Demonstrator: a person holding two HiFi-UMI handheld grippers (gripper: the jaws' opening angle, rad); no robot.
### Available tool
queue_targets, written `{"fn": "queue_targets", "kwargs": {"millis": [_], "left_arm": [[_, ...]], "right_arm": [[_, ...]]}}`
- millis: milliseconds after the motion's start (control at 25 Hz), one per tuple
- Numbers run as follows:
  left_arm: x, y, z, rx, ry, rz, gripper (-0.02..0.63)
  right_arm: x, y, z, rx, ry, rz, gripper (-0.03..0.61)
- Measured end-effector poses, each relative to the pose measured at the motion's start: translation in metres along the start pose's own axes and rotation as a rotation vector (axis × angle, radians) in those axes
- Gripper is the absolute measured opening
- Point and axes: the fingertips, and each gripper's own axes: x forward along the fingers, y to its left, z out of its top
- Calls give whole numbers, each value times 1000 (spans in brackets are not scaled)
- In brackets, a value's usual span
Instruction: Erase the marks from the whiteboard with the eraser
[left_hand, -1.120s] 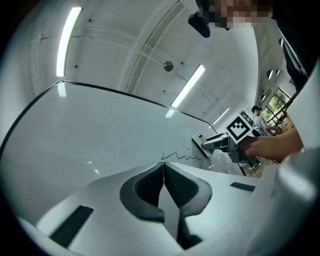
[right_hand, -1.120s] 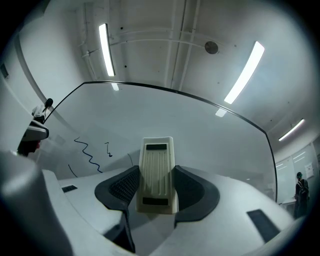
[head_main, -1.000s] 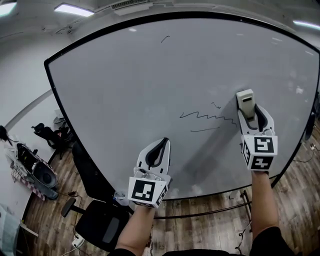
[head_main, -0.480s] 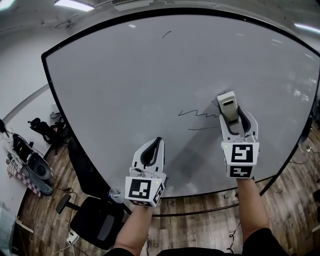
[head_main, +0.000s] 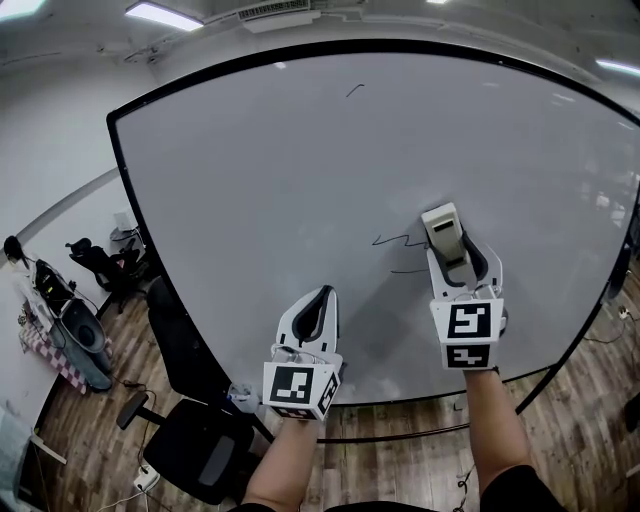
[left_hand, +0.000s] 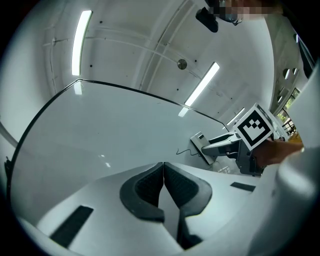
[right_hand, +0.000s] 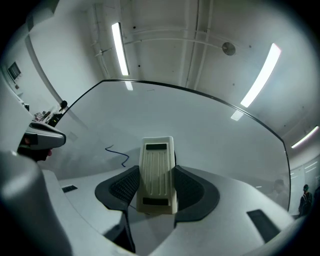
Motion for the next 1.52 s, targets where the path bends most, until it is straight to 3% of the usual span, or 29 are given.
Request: {"fn": "queue_targets", "kwargs": {"millis": [280,600,760,880,1040,1280,1520], "left_arm": [[-13,15,5,11,13,27,21],[-36,53,13,31,28,115,21],[-40,68,7,23,44,157,21],[-37,68,3,17,43,149,21],[-16,48,-1,33,38,90,21],[11,11,-4,19,21,17,21],[34,-31,-9,-15,20,-61,21]], "right_arm": [[7,71,21,-72,-4,131,242],[12,147,35,-195,24,297,242],[10,162,37,-192,0,333,244],[-2,142,39,-135,-51,287,244],[-17,74,33,-63,-74,149,245],[-33,-23,-16,24,11,-19,245],[-53,-92,-64,86,70,-138,247]]}}
